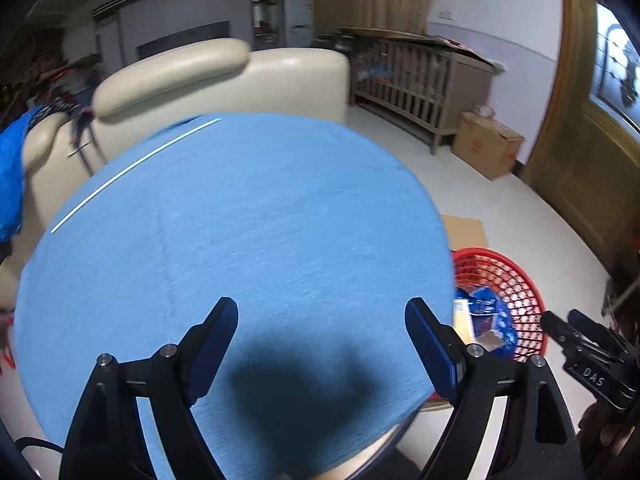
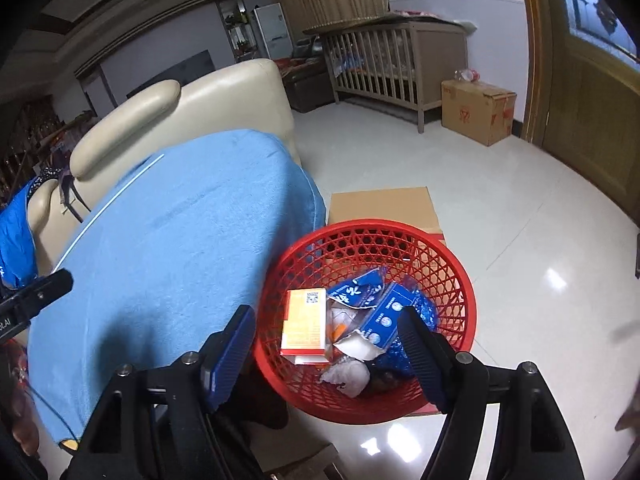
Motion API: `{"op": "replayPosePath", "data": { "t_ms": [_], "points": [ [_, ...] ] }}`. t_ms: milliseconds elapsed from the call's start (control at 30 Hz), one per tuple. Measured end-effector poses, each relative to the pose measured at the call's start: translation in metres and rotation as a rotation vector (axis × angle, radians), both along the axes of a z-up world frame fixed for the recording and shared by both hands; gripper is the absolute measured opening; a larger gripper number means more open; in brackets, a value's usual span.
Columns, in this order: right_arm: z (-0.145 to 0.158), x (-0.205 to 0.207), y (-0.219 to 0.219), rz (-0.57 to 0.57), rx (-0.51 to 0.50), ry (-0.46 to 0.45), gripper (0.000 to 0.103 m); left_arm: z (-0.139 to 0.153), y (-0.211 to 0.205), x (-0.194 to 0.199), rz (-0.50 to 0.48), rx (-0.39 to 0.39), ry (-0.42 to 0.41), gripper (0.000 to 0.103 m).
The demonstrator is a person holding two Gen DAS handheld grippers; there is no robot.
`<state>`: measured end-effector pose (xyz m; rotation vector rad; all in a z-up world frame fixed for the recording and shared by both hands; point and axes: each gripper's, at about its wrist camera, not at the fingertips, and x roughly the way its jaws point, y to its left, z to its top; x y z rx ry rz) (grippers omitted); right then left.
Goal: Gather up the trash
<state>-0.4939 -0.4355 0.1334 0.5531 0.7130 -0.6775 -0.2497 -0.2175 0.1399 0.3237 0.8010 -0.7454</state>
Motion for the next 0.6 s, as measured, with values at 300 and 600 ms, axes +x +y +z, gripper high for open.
{"op": "replayPosePath", "data": {
  "t_ms": [300,600],
  "points": [
    [0.006,0.009,0.016,-0.016,-0.054,0.024,0.077,0.0,0.017,0.0,0.021,-0.027,-0.003,0.086],
    [0.008,0.007,0.018,-0.014,-0.079,0.025,0.077,0.002,0.016,-0.011,-0.006,-0.022,-0.012,0.086]
  ]
}}
